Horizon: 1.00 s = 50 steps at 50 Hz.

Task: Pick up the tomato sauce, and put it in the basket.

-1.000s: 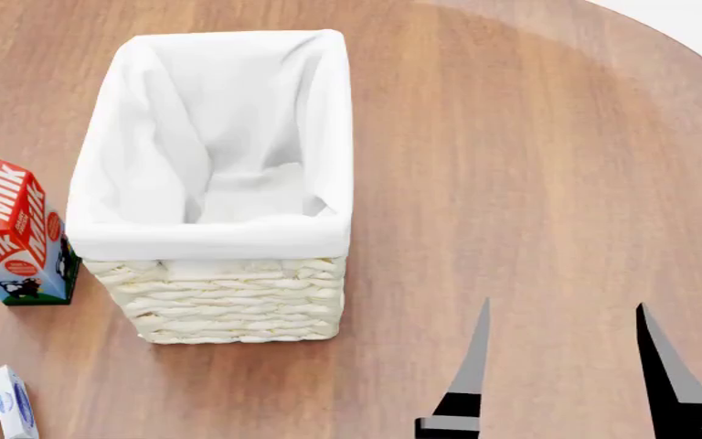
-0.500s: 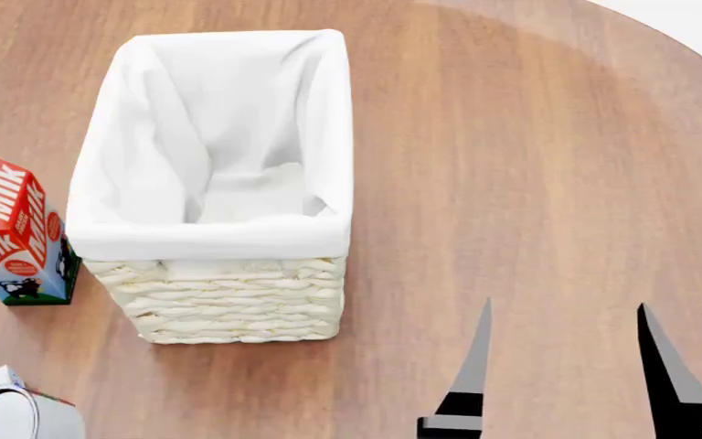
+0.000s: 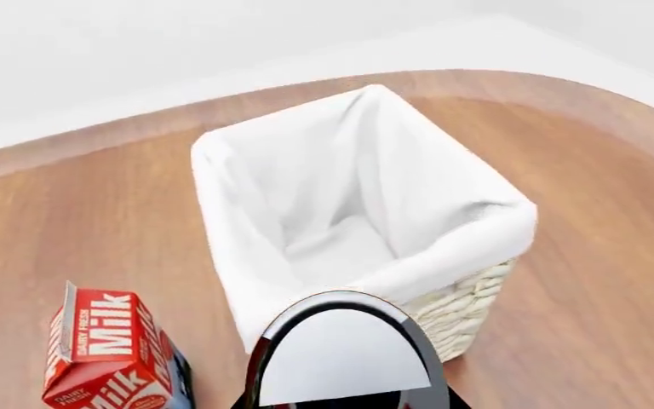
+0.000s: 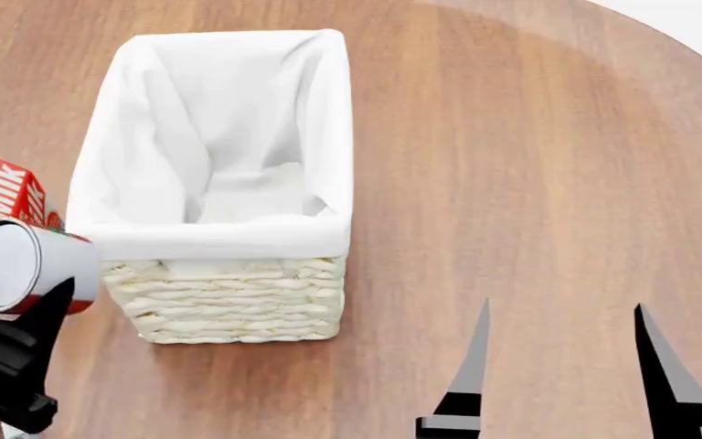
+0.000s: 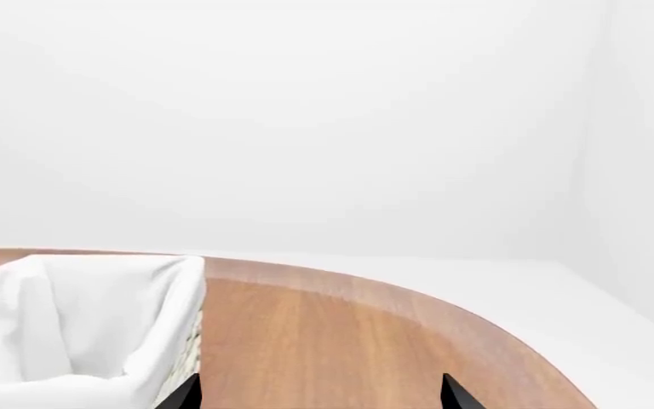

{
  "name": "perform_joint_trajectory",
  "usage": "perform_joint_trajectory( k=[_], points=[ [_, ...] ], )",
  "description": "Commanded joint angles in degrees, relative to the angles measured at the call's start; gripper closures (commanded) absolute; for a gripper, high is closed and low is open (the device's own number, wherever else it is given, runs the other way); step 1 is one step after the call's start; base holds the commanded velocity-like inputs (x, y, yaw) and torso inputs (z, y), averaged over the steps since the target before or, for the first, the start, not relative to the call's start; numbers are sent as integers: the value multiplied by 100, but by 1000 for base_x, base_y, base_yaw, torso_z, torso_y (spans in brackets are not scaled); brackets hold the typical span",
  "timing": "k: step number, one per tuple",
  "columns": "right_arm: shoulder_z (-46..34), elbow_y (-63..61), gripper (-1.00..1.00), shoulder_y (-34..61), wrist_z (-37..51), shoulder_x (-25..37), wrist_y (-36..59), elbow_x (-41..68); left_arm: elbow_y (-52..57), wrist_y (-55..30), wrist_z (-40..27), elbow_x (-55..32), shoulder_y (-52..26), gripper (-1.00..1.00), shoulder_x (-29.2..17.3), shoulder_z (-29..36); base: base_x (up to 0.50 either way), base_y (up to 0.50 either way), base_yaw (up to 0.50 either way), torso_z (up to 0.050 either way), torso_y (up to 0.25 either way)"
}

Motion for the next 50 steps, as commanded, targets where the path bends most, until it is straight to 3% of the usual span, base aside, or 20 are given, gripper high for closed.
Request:
perform_joint_trajectory(
  k=[1, 3, 10, 11, 19, 22, 33, 50],
  points=[
    [97, -33, -100, -7, -197, -103, -13, -85, -536, -31, -277, -76, -1199, 100, 349, 171, 0, 0, 0, 0, 0],
    [88, -63, -100, 5, -185, -99, 19, -77, -843, -243, -647, -458, -1789, 100, 403, 289, 0, 0, 0, 0, 0],
    [65, -52, -100, 11, -179, -93, 15, -77, -1259, -290, -572, -228, -2297, 100, 525, 517, 0, 0, 0, 0, 0],
    [63, -52, -100, 18, -179, -91, 18, -75, -1181, -123, -322, 108, -2105, 100, 521, 591, 0, 0, 0, 0, 0],
    [93, -66, -100, 23, -168, -63, 22, -44, -1922, -27, 103, 881, -2734, 100, 773, 1177, 0, 0, 0, 0, 0],
    [92, -61, -100, 27, -165, -62, 12, -42, -2358, -271, 66, 870, -3346, 100, 968, 1335, 0, 0, 0, 0, 0],
    [75, -16, -100, 43, -173, -40, -21, -42, -3461, 108, 626, 1964, -4076, 100, 1429, 2272, 0, 0, 0, 0, 0],
    [90, -67, -100, 56, -123, 20, 36, -33, -5768, 622, 1606, 2943, -5639, 100, 2361, 3164, 0, 0, 0, 0, 0]
  ],
)
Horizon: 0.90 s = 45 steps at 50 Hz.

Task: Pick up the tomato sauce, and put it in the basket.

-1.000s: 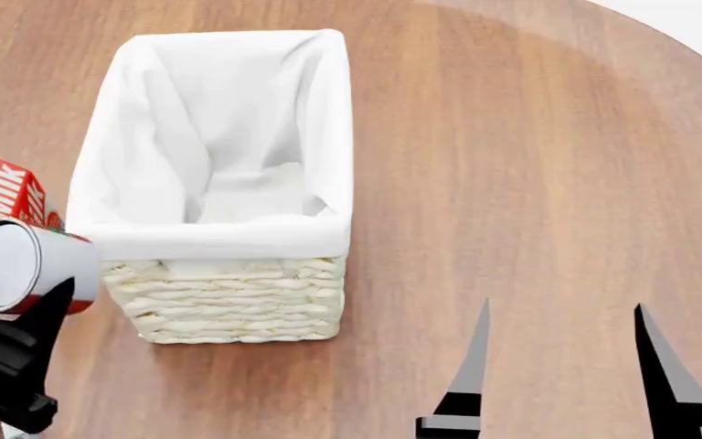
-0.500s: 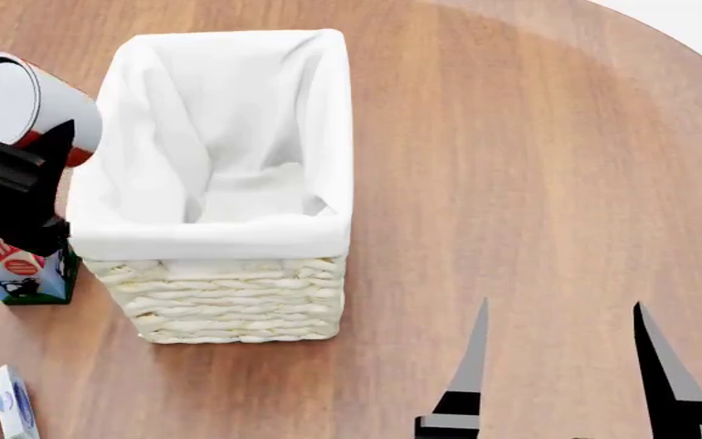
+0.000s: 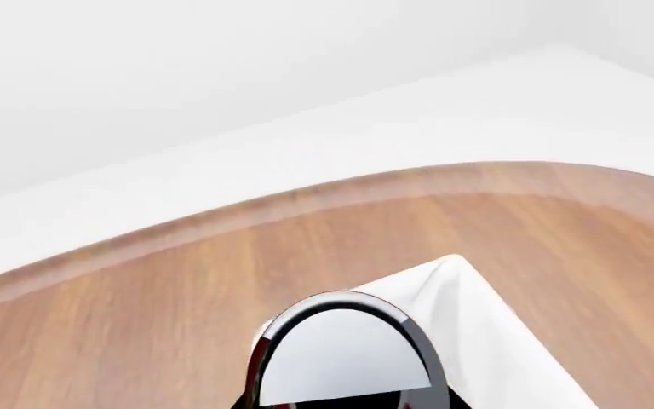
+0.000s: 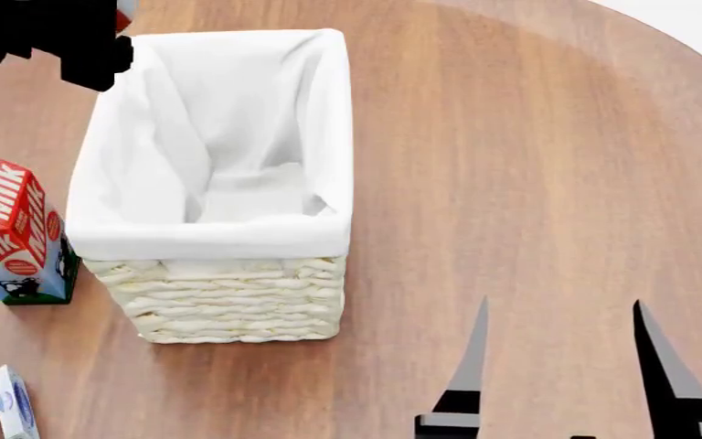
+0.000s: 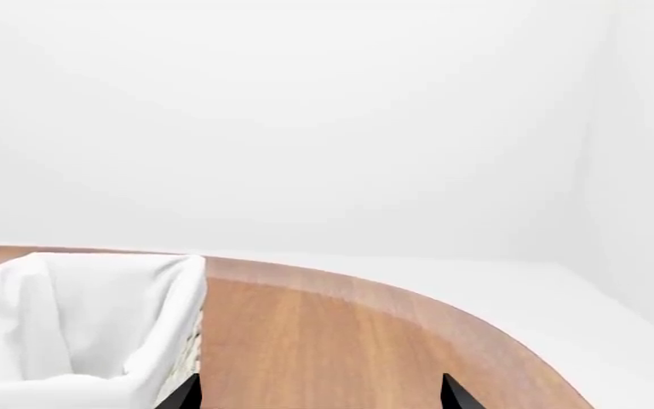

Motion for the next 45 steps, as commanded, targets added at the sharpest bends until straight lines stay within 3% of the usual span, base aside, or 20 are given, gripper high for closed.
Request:
perform_joint_trajectory(
  k=[1, 16, 23, 37, 45],
  points=[
    [150, -91, -100, -9, -169, -74, 41, -70, -1482, 562, 639, 849, -964, 100, 724, 441, 0, 0, 0, 0, 0],
    [158, -378, -100, 83, -49, 32, 322, -49, -4214, 1530, 1761, 1638, -1803, 100, 1798, 1130, 0, 0, 0, 0, 0],
    [33, -299, -100, 110, -80, 16, 280, -102, -6153, 2269, 2420, 1996, -2271, 100, 2452, 1407, 0, 0, 0, 0, 0],
    [113, -406, -100, 88, -15, 72, 326, -40, -6655, 2515, 1760, -1007, -2216, 100, 2479, 3998, 0, 0, 0, 0, 0],
    [109, -430, -100, 93, 11, 91, 348, -31, -6696, 2732, 1631, -2317, -2158, 100, 2480, 5108, 0, 0, 0, 0, 0]
  ],
)
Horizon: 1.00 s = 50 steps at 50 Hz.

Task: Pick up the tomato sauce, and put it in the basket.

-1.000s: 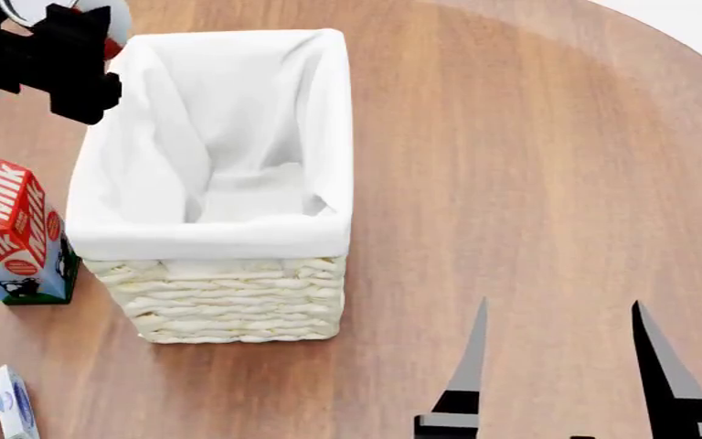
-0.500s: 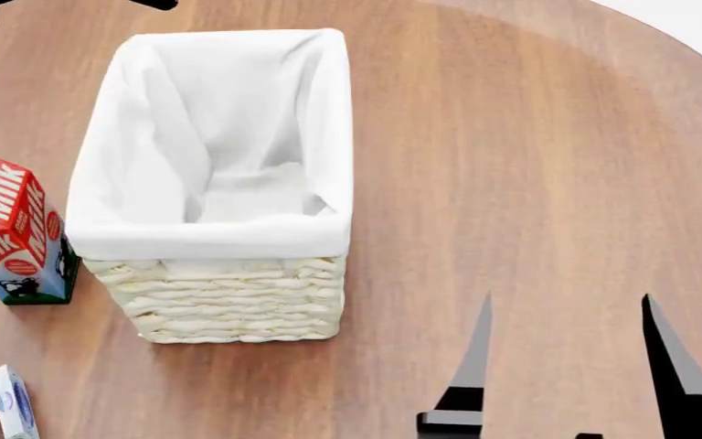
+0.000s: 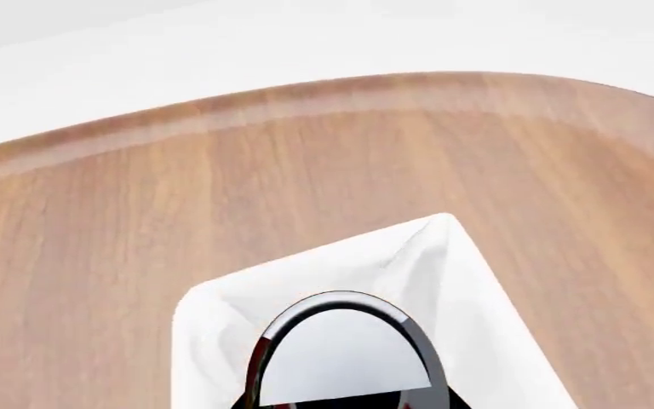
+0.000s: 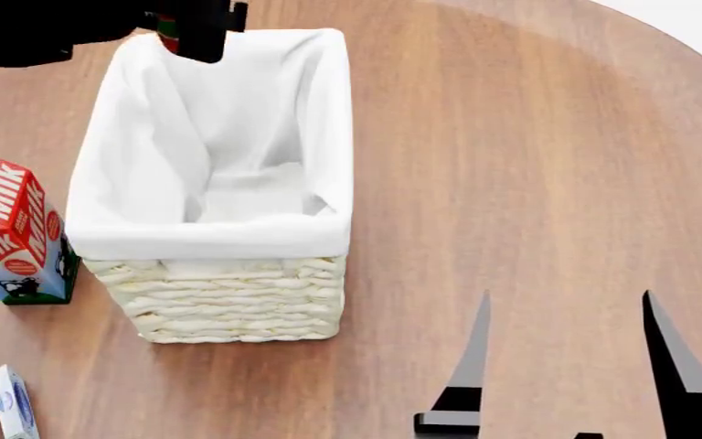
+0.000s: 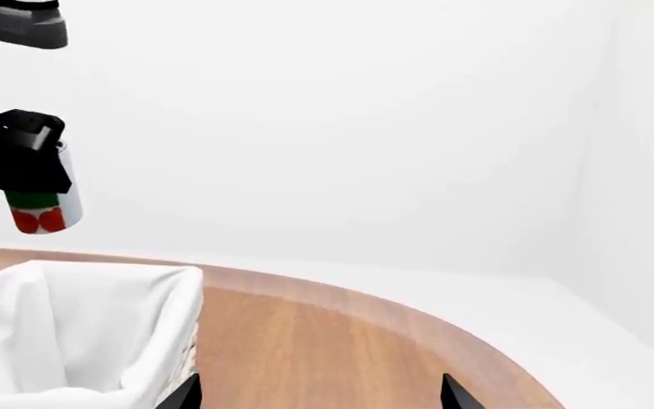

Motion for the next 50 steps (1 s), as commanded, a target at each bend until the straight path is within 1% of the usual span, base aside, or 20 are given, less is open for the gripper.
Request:
perform_joint_trajectory(
  k=[1, 5, 9, 21, 36, 41, 50],
  points=[
    [110, -75, -100, -8, -173, -90, 25, -84, -429, 517, -182, -1569, -14, 100, 231, 1450, 0, 0, 0, 0, 0],
    [121, -54, -100, -23, -170, -81, -1, -83, -457, 554, -224, -1973, -7, 100, 231, 1810, 0, 0, 0, 0, 0],
    [82, -45, -100, -5, -167, -87, 2, -94, -513, 533, -261, -2323, 32, 100, 231, 2040, 0, 0, 0, 0, 0],
    [25, 24, -100, 12, -170, -76, -19, -120, -490, 564, -336, -3069, 265, 100, 231, 2460, 0, 0, 0, 0, 2],
    [-40, -46, -100, 59, -128, -47, 69, -124, -373, 538, -412, -3681, 331, 100, 231, 2630, 0, 0, 0, 0, 0],
    [-34, -45, -100, 52, -117, -31, 51, -135, -324, 603, -566, -3812, 505, 100, 231, 2659, 0, 0, 0, 0, 0],
    [-6, 22, -100, 16, -117, -19, -16, -127, -263, 640, -598, -3888, 623, 100, 231, 2685, 0, 0, 0, 0, 0]
  ],
)
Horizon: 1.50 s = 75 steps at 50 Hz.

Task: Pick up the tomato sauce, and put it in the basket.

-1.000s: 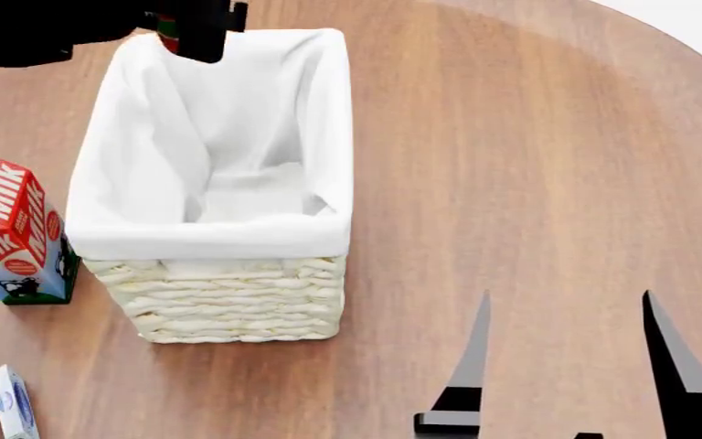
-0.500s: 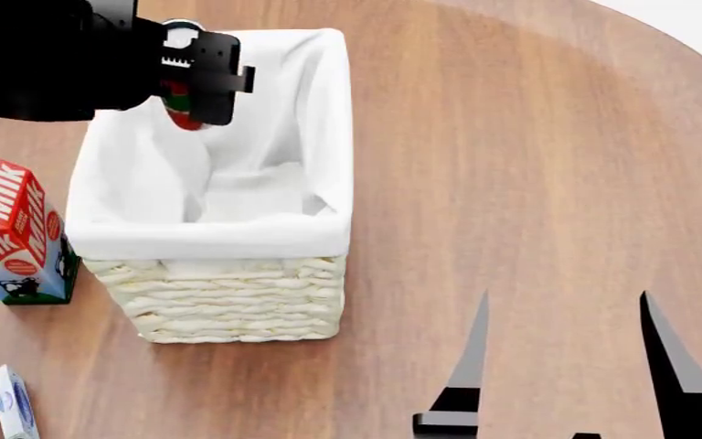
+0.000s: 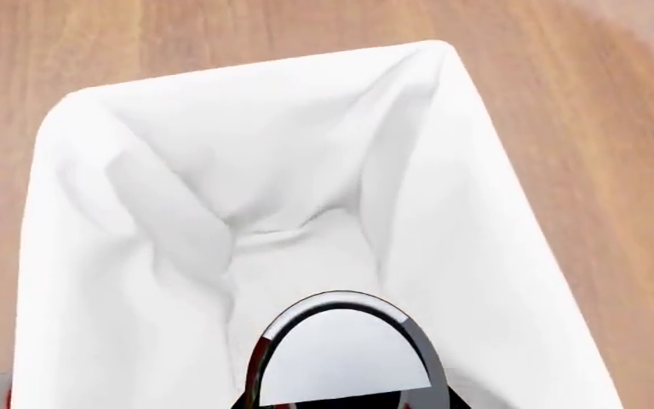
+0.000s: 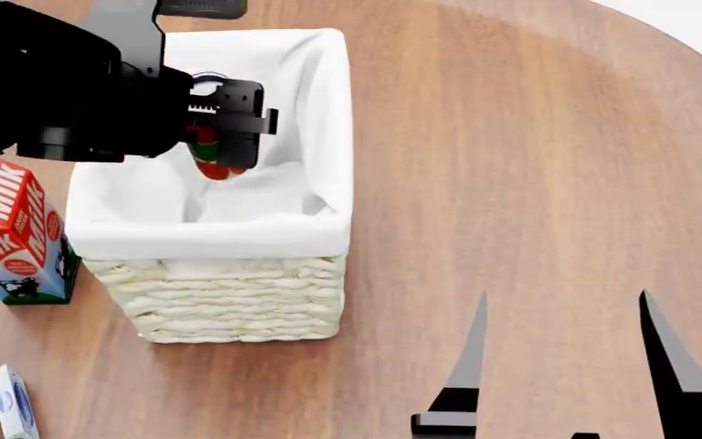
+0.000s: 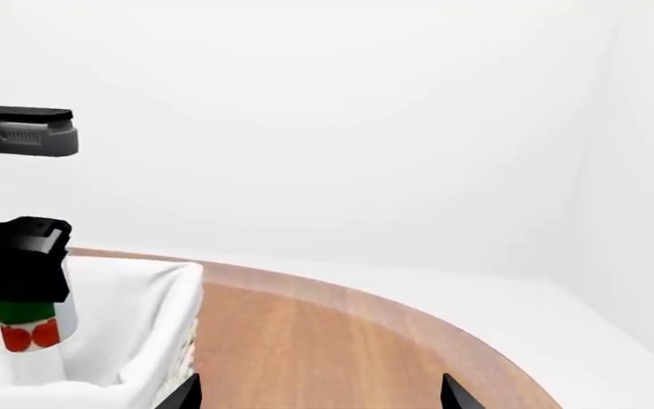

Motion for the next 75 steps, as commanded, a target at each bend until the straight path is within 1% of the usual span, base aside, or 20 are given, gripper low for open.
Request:
perform_joint_trajectory(
  k=[1, 53, 75],
  points=[
    [100, -12, -100, -18, -191, -104, -15, -100, 15, 257, -68, -85, 123, 100, 137, -105, 0, 0, 0, 0, 0],
    [24, 73, -100, 6, -144, -32, -44, -103, 318, 686, -236, 176, 509, 100, 137, -223, 0, 0, 0, 0, 0],
    [41, 45, -100, -14, -95, 2, -49, -79, 328, 714, -285, 192, 563, 100, 137, -225, 0, 0, 0, 0, 0]
  ],
)
